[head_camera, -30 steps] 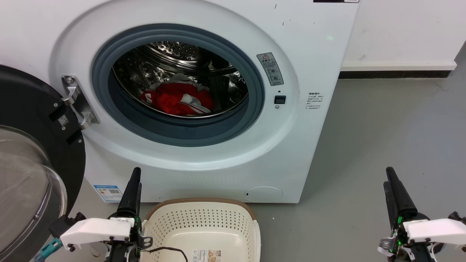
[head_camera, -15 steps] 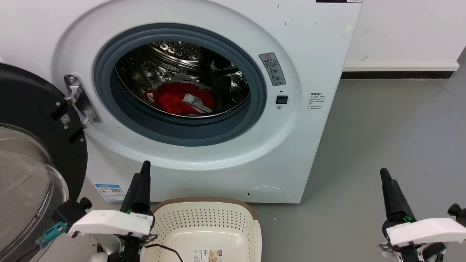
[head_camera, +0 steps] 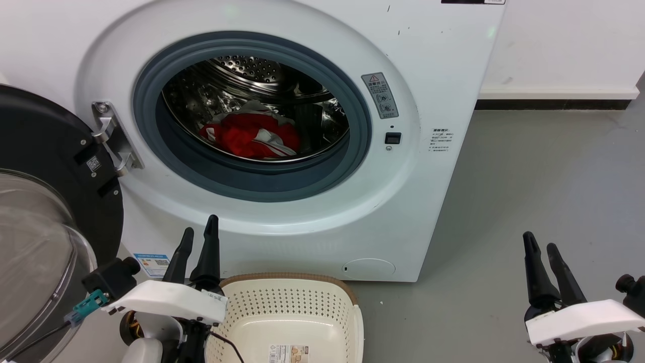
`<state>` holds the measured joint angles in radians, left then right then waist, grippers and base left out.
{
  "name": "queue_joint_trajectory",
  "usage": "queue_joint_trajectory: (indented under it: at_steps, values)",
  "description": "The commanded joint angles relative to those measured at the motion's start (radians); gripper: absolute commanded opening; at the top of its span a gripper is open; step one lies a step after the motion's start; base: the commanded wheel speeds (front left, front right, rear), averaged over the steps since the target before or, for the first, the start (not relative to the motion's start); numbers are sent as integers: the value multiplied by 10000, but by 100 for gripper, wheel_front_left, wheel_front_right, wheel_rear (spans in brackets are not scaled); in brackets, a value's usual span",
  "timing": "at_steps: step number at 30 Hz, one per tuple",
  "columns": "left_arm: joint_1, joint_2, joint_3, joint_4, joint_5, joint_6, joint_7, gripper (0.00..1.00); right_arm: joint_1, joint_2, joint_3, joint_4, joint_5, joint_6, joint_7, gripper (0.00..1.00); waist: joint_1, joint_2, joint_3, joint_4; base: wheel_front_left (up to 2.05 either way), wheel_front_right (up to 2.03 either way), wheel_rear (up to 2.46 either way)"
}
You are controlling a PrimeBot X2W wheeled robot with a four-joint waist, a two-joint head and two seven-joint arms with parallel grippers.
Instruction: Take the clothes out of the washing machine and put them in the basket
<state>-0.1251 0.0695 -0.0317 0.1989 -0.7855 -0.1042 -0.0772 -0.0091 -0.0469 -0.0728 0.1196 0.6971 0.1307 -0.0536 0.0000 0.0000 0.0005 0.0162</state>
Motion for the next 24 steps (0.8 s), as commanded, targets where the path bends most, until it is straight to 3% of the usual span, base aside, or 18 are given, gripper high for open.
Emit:
queue_joint_trajectory:
  at_steps: [1,24]
  values:
    - [-277,92,-71,-108,331,49,-112,100,39,-41,-11,-217,-349,0,-66,100,0,0,6,-1,0,0,0]
    - [-553,424,-579,168,3204,460,-780,100,230,-46,220,-571,-3484,0,-400,100,0,0,48,82,0,0,0]
